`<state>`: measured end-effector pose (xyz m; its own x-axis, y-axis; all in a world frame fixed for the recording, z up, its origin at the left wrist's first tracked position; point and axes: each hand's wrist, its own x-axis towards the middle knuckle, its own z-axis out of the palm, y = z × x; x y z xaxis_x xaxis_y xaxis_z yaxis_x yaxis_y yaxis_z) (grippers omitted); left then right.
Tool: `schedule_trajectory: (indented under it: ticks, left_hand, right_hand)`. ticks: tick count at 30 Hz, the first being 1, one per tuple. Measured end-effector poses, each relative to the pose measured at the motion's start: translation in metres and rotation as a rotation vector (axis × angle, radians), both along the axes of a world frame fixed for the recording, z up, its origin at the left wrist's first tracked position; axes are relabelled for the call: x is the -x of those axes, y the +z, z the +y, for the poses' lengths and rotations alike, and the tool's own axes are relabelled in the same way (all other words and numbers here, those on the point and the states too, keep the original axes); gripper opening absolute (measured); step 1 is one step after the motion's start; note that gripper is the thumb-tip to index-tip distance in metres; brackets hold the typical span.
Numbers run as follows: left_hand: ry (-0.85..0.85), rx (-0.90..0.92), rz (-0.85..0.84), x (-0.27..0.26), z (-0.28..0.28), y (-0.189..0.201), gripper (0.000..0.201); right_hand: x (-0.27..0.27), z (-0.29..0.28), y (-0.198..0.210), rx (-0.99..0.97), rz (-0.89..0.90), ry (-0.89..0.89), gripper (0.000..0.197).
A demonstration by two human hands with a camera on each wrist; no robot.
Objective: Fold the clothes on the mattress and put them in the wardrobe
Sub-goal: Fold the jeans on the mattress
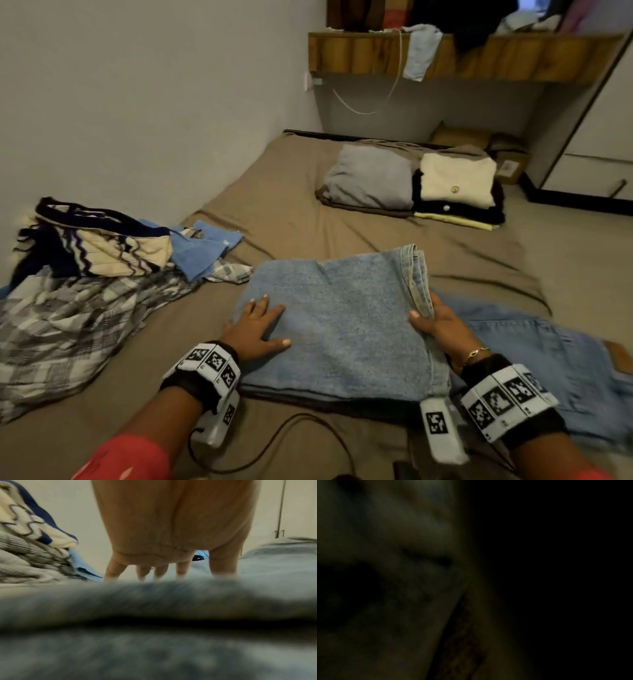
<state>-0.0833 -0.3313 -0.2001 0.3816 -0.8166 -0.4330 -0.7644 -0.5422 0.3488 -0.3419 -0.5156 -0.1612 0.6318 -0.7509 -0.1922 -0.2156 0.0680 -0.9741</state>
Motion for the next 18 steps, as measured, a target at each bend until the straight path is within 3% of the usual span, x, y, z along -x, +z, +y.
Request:
schedule_trajectory:
  ticks: [2,3,6,10,14,18]
  left_hand:
    - [-0.064,-0.057,-0.057,0.022,-0.013,-0.005,0.114]
    - [-0.095,-0.076,-0.082,0.032,-0.019,-0.007,0.113]
    - [-0.158,-0.098,-0.15,0.053,-0.032,-0.013,0.141]
    - [-0.204,-0.093,-0.173,0.073,-0.049,-0.009,0.141]
    - [-0.214,-0.174,-0.232,0.091,-0.059,-0.008,0.094]
    - [-0.148,-0.152,-0.216,0.091,-0.057,-0.002,0.09]
  right_hand:
    - [0.035,-0.011,0.0,-0.015,0.035,-0.039,0.049]
    - [0.049,-0.014,-0.003,-0.026,0.059,-0.056,0.048]
    - [0.079,-0.02,-0.012,-0.026,0.107,-0.085,0.047]
    - [0.108,-0.036,-0.009,-0.012,0.088,-0.14,0.045]
    - [0.128,-0.041,-0.025,-0.061,0.164,-0.156,0.047]
    - [0.13,-0.035,-0.021,-0.089,0.15,-0.144,0.043]
